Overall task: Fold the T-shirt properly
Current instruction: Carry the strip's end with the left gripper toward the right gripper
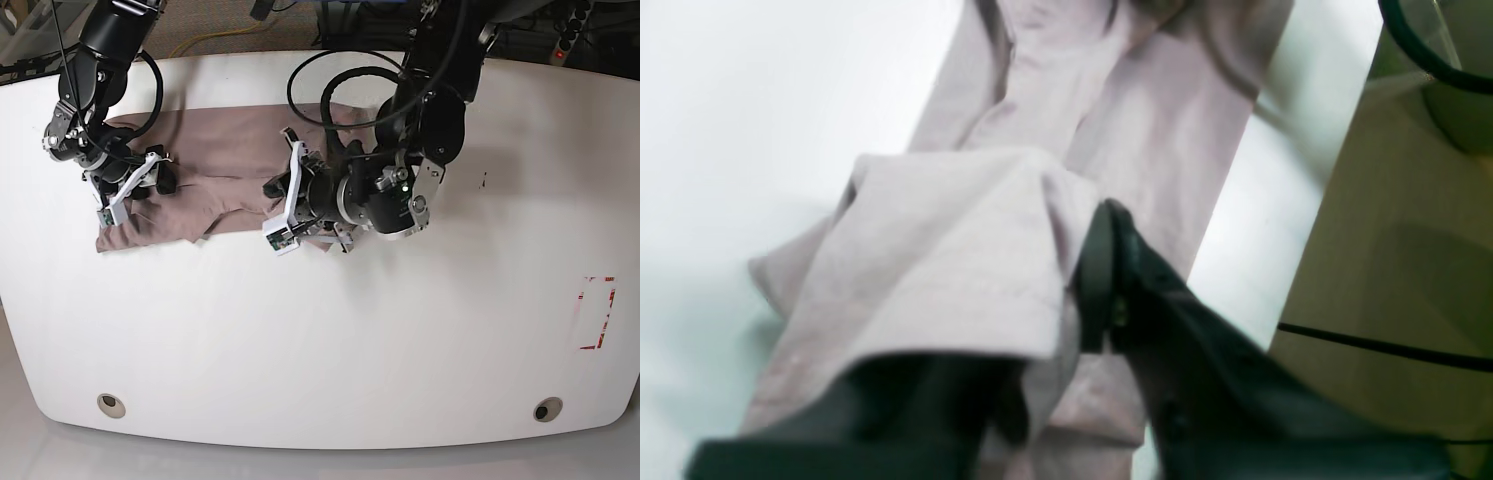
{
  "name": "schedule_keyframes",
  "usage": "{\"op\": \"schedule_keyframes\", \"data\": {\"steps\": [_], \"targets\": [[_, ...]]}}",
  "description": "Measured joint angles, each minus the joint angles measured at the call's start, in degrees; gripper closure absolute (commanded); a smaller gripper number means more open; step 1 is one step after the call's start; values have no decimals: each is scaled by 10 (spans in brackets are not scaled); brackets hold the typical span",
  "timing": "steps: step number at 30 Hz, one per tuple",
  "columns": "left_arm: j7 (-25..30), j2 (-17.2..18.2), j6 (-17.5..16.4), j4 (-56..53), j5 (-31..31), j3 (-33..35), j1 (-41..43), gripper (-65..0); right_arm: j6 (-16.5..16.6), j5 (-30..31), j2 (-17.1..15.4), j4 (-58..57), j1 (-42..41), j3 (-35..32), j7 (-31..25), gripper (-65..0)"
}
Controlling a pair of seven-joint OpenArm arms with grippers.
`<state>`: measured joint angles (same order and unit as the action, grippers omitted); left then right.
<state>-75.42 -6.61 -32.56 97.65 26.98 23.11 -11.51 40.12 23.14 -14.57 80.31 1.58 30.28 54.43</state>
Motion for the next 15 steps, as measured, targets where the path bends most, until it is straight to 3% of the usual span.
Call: {"op": "schedule_keyframes", "data": {"steps": [6, 11, 15], "targets": [[22, -8, 2, -48, -3, 10, -14, -392, 0, 0, 0, 0, 0, 0, 0, -342], [31, -13, 4, -54, -4, 82, -30, -415, 0, 0, 5, 0, 0, 0, 0, -342], [32, -20, 2, 1, 3, 87, -27, -419, 0, 0, 10, 2, -1, 1, -2, -342]]}}
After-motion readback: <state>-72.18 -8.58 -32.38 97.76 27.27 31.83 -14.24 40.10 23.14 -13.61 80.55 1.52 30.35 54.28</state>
